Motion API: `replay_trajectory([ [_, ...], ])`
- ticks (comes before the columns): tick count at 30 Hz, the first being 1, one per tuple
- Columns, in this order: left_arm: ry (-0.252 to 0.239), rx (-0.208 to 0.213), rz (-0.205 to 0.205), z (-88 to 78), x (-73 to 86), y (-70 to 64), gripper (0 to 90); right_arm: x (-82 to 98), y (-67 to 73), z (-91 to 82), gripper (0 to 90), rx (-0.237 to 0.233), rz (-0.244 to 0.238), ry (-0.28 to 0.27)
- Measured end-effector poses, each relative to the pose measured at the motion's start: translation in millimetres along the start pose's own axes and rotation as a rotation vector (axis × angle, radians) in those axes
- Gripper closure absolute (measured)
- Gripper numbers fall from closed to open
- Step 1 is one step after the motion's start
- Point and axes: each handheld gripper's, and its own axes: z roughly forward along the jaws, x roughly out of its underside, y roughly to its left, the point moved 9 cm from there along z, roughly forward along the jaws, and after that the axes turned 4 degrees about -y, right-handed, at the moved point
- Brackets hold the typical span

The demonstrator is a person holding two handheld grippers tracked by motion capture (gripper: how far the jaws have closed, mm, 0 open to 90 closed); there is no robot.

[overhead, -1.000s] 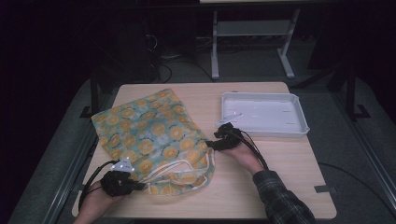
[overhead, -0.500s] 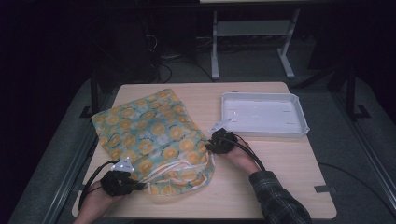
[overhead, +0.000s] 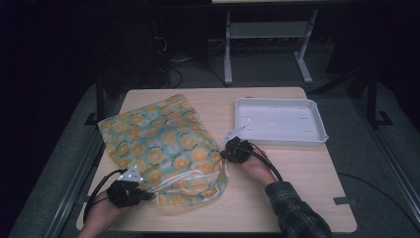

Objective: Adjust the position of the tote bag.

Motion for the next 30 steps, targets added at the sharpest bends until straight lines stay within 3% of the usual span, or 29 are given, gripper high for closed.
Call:
replay_trajectory([
  [12,-0.023,-0.031,-0.007,0.1,-6.6,4.9,88.2,13.0,2.0,-22.3,88.8,-0.005,-0.022,0.026],
  [17,-0.018,-0.045,0.009,2.8,-11.9,8.0,88.3,23.0,5.6,-34.0,88.7,-0.008,-0.028,0.044],
  [30,-0.032,-0.039,0.025,6.3,-19.4,9.7,88.3,50.4,27.9,-64.8,88.7,-0.033,0.006,0.044],
])
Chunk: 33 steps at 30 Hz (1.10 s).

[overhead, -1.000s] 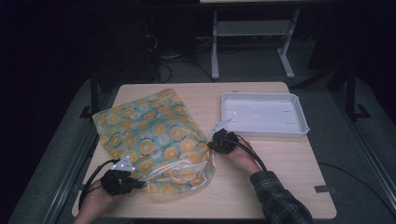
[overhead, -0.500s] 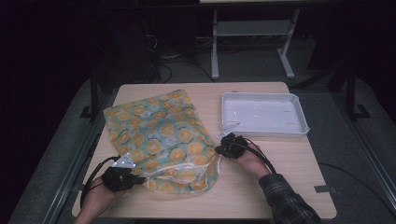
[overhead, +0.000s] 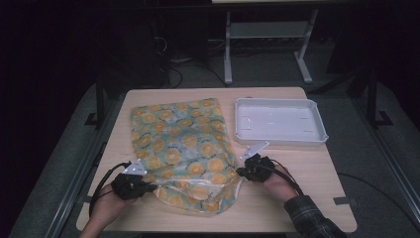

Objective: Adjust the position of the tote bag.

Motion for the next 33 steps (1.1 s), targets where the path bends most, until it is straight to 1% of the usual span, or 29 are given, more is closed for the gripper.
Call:
replay_trajectory([
  [3,0.004,0.0,0.001,-2.1,1.8,-0.6,88.3,4.1,6.8,-3.8,88.7,-0.009,-0.004,0.007],
  [4,0.004,0.001,0.006,-3.3,2.6,-0.3,88.3,4.1,9.4,-4.1,88.7,-0.011,0.007,0.003],
  [7,0.002,0.001,-0.001,-7.8,6.2,1.8,88.3,4.8,17.0,-5.1,88.7,-0.02,0.007,0.004],
  [9,-0.006,0.002,-0.017,-9.7,8.0,2.9,88.3,4.5,21.4,-5.0,88.7,-0.028,0.002,0.001],
  [12,-0.006,-0.002,-0.018,-13.9,11.5,6.0,88.2,5.8,30.3,-4.5,88.7,-0.051,-0.001,0.007],
  [14,-0.008,-0.006,-0.023,-16.6,12.7,5.9,88.2,6.2,35.9,-5.0,88.7,-0.061,-0.013,0.008],
  [16,-0.011,-0.008,-0.016,-18.6,13.4,6.3,88.1,7.2,40.5,-6.4,88.7,-0.066,-0.029,0.009],
  [17,-0.01,-0.004,-0.018,-19.3,14.4,5.7,88.1,7.6,42.9,-7.2,88.7,-0.07,-0.025,0.008],
  [20,-0.007,0.005,-0.016,-19.7,16.7,5.0,87.9,10.5,52.0,-11.2,88.7,-0.088,-0.034,0.004],
  [21,-0.012,0.009,-0.025,-19.1,16.7,3.9,87.8,11.1,52.5,-11.5,88.7,-0.088,-0.042,0.004],
  [22,-0.01,0.013,-0.029,-18.7,17.1,2.9,87.8,12.0,54.7,-12.4,88.6,-0.092,-0.039,0.006],
  [24,-0.006,0.016,-0.024,-17.7,17.6,2.3,87.6,13.7,55.2,-13.3,88.6,-0.09,-0.058,0.015],
  [26,-0.004,0.022,-0.027,-17.2,18.0,1.2,87.3,13.4,55.4,-12.3,88.3,-0.093,-0.048,0.011],
  [27,-0.002,0.024,-0.025,-17.5,18.1,0.9,86.8,13.9,53.5,-11.8,87.7,-0.089,-0.059,0.013],
  [28,-0.003,0.023,-0.017,-18.4,18.0,1.0,86.2,13.9,53.2,-12.1,86.8,-0.09,-0.058,0.012],
  [30,-0.008,0.031,-0.017,-22.2,17.9,-0.4,83.7,13.0,52.4,-15.2,82.1,-0.094,-0.04,0.0],
  [32,-0.017,0.042,-0.011,-28.5,17.1,-1.7,78.0,11.6,49.3,-19.4,74.9,-0.093,-0.026,-0.017],
  [33,-0.031,0.048,-0.012,-35.3,15.9,-2.7,76.1,11.2,46.9,-21.1,72.2,-0.09,-0.028,-0.021],
])
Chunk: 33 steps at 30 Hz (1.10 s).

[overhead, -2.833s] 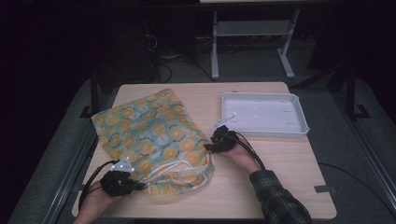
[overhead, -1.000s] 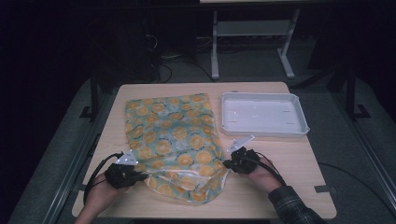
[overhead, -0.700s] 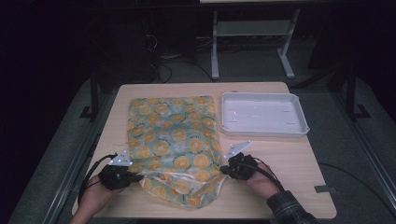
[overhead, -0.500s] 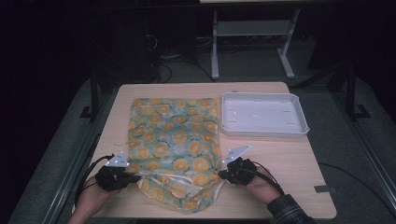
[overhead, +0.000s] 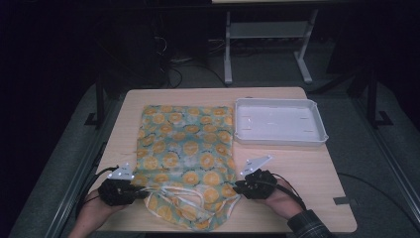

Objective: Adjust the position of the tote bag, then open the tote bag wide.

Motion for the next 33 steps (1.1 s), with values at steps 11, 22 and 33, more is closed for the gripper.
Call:
replay_trajectory([
  [11,-0.052,0.053,0.001,-29.3,-7.0,-10.7,46.4,-12.8,7.9,-6.2,44.8,-0.029,-0.018,-0.047],
  [22,-0.11,0.096,0.047,-34.1,-31.9,-23.5,39.2,-17.8,22.9,1.6,38.6,-0.068,-0.071,-0.04],
  [33,0.026,0.035,0.083,8.3,-7.5,0.1,22.6,-17.7,26.1,6.9,36.1,-0.077,-0.096,-0.03],
])
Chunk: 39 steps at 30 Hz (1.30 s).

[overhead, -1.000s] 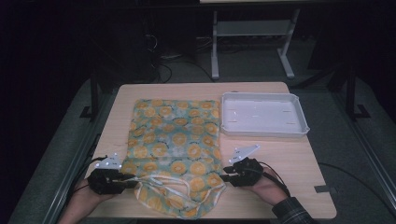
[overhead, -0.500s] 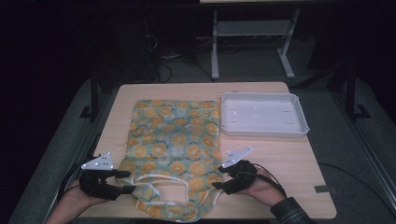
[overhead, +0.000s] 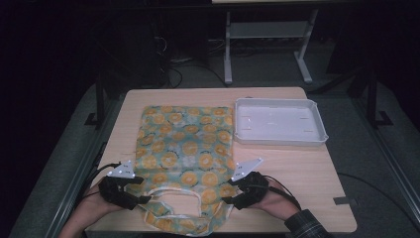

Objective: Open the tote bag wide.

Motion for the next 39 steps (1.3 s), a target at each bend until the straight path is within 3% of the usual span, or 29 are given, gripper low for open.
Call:
replay_trajectory([
  [9,0.119,0.0,0.061,22.3,26.7,1.1,16.1,0.4,0.2,0.9,35.4,0.001,-0.002,0.002],
  [12,0.111,-0.018,0.099,22.5,28.3,1.6,15.6,0.9,-0.5,0.5,35.3,0.001,-0.005,0.006],
  [19,0.092,-0.03,0.094,20.7,29.7,-0.7,21.0,1.4,-1.7,0.1,35.2,0.007,0.001,0.006],
  [22,0.086,-0.031,0.087,19.5,28.3,-2.3,27.6,1.3,-2.3,0.7,35.2,0.006,-0.007,0.004],
  [28,0.062,-0.036,0.078,21.0,20.6,-2.0,54.3,0.4,-2.9,-0.9,34.8,0.008,-0.01,0.001],
  [32,0.051,-0.036,0.049,23.7,16.9,-1.5,71.1,-0.7,-1.9,-3.1,32.4,0.005,0.003,-0.009],
  [36,0.054,-0.031,0.056,25.7,14.6,-2.6,80.3,-1.8,2.8,-1.3,29.7,-0.009,-0.01,-0.01],
  [39,0.058,-0.021,0.054,26.8,13.7,-5.8,85.0,-1.3,6.0,3.4,26.5,-0.022,-0.047,0.001],
])
